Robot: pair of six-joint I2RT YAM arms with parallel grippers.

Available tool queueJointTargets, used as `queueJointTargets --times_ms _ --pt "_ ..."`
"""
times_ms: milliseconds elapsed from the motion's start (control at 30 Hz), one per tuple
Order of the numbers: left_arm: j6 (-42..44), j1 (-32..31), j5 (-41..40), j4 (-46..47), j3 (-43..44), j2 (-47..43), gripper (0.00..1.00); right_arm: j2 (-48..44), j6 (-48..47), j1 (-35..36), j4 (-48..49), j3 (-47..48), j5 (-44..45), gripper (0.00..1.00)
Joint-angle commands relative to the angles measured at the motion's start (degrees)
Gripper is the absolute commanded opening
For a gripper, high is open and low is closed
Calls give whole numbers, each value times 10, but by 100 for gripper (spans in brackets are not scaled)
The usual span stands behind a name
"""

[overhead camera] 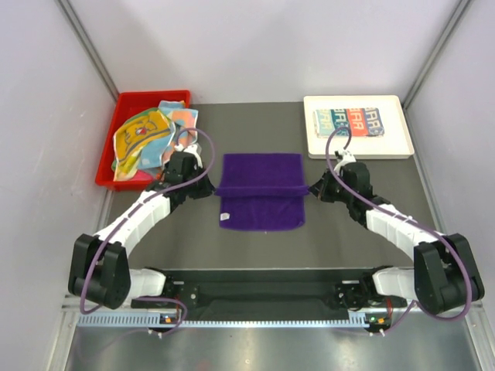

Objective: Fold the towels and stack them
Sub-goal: Fold the towel

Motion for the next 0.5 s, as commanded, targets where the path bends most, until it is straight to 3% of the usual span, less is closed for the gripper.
queueJointTargets --times_ms 0,467 --pt "-6 -3 -20 -11 -13 -15 0 -22 5 8 17 -13 16 0" --pt "-16 -15 -29 1 -59 -21 0 -8 13 26 50 -53 22 0"
